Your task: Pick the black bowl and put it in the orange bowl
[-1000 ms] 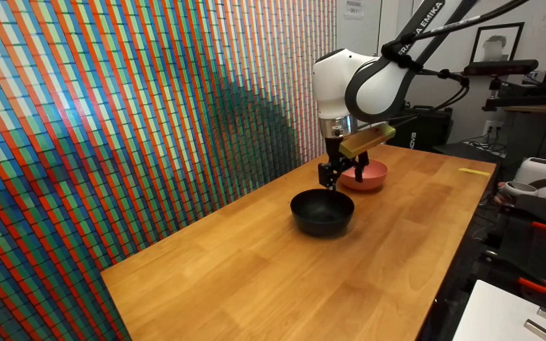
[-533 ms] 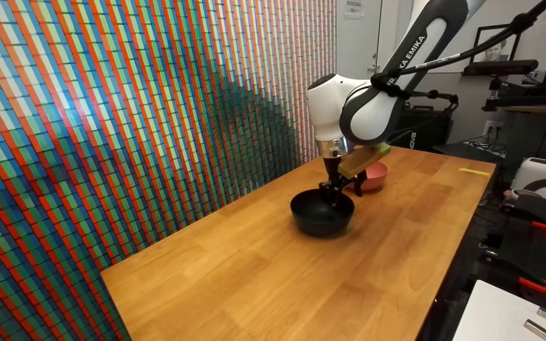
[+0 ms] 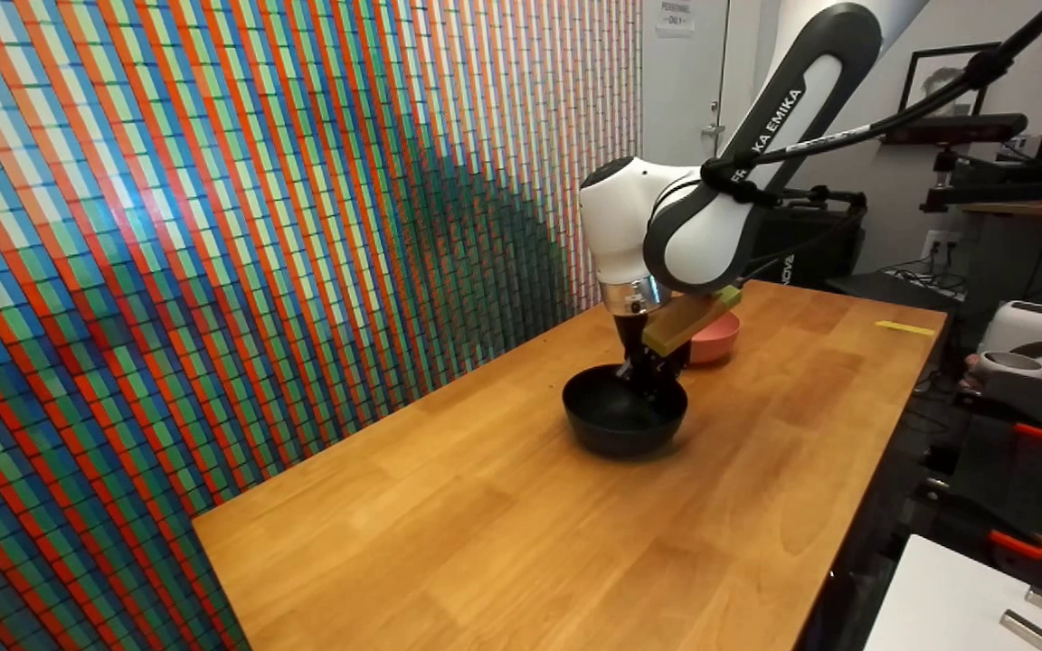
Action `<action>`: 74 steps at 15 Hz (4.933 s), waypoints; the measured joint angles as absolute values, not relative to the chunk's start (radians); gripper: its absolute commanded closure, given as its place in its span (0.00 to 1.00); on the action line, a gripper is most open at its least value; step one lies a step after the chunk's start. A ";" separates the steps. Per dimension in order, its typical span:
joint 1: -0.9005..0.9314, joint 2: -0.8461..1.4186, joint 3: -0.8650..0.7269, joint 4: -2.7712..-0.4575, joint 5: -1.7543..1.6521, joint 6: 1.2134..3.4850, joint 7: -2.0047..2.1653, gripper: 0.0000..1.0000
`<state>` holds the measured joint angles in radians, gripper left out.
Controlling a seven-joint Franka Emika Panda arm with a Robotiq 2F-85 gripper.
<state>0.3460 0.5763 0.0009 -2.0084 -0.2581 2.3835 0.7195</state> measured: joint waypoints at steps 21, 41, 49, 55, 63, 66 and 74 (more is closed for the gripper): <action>0.211 0.336 -0.061 -2.002 -0.258 2.374 0.703 0.98; 0.045 0.252 -0.120 -2.194 -0.258 2.345 0.685 0.98; 0.053 0.322 -0.121 -2.144 -0.260 2.385 0.685 0.98; 0.053 0.359 -0.127 -2.101 -0.260 2.385 0.685 0.66; 0.058 0.285 -0.084 -2.112 -0.183 2.375 0.628 0.06; 0.060 0.178 -0.034 -2.118 -0.083 2.337 0.545 0.00; 0.090 -0.072 0.078 -2.077 0.088 1.987 0.274 0.00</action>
